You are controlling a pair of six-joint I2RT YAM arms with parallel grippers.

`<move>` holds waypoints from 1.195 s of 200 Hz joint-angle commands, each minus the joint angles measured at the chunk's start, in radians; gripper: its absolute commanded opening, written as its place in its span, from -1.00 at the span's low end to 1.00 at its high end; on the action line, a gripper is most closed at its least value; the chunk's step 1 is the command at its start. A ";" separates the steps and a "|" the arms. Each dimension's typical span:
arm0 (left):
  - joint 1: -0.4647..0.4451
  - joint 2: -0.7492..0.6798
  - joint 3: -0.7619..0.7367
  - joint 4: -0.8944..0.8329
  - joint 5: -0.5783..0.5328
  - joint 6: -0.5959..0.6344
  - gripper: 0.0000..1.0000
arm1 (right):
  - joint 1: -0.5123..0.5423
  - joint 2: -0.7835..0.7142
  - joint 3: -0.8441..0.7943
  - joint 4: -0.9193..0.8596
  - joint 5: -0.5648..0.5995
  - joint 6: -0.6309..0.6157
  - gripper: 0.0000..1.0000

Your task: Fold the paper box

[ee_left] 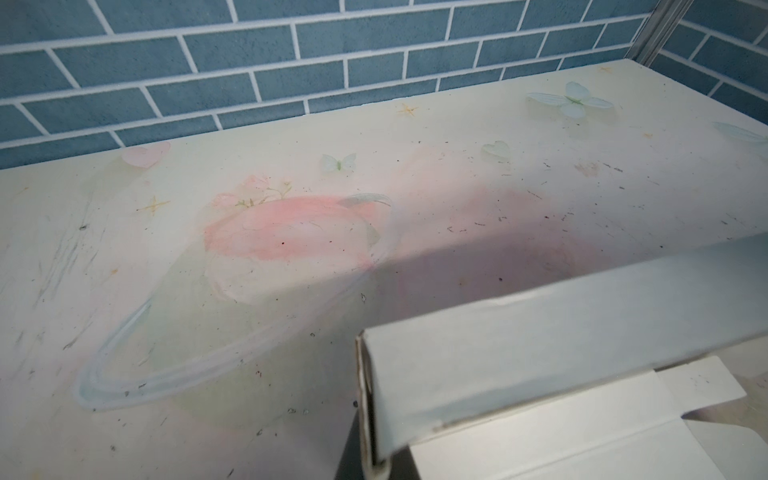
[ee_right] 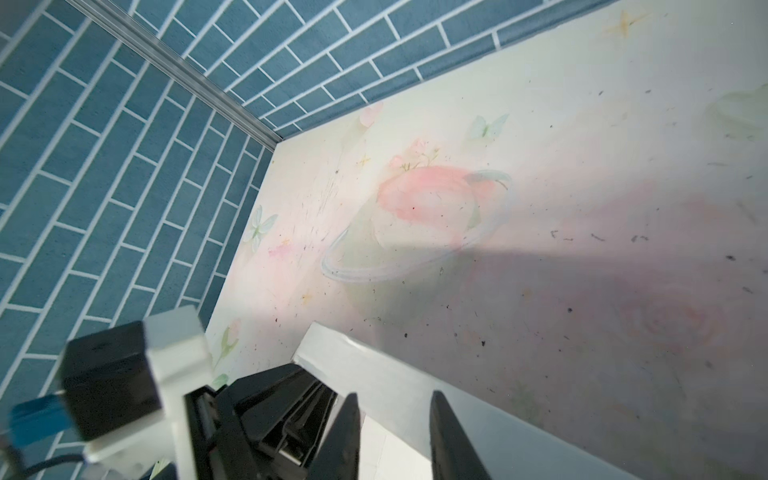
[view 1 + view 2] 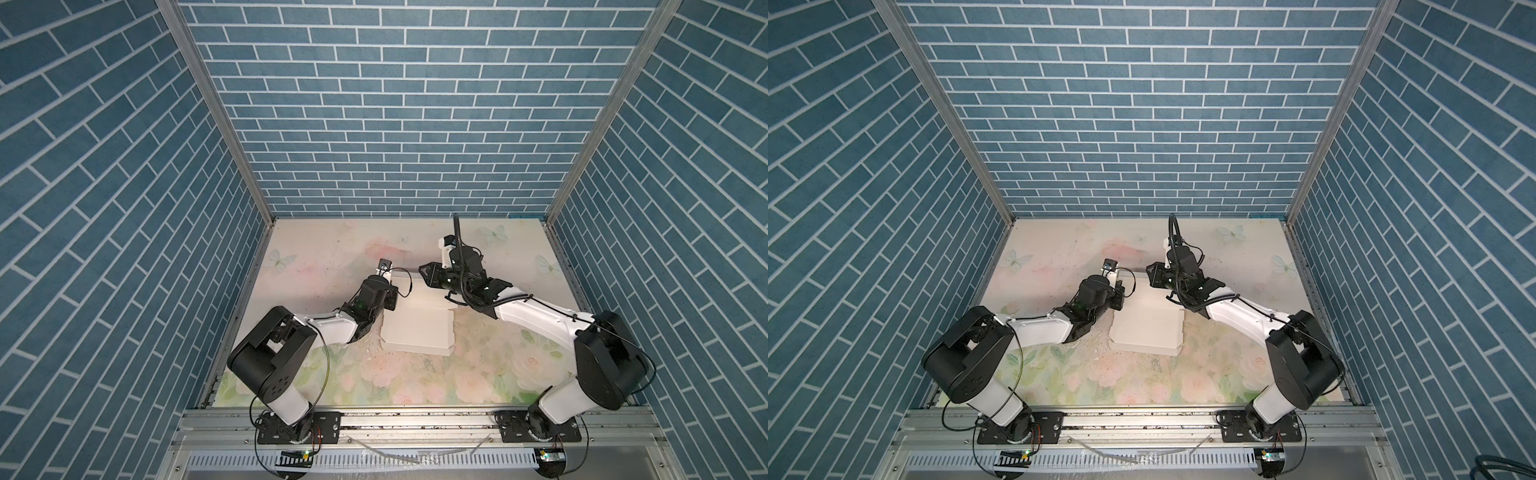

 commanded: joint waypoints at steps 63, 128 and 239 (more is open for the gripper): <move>0.001 -0.021 -0.027 0.011 0.007 0.034 -1.00 | -0.059 -0.290 -0.033 -0.435 0.066 -0.137 0.18; 0.000 -0.010 -0.026 0.021 0.027 0.033 -1.00 | -0.076 -0.212 -0.024 -0.418 0.050 -0.117 0.24; -0.009 0.003 -0.033 0.043 0.040 0.016 -1.00 | -0.104 -0.104 -0.066 -0.303 0.016 -0.060 0.20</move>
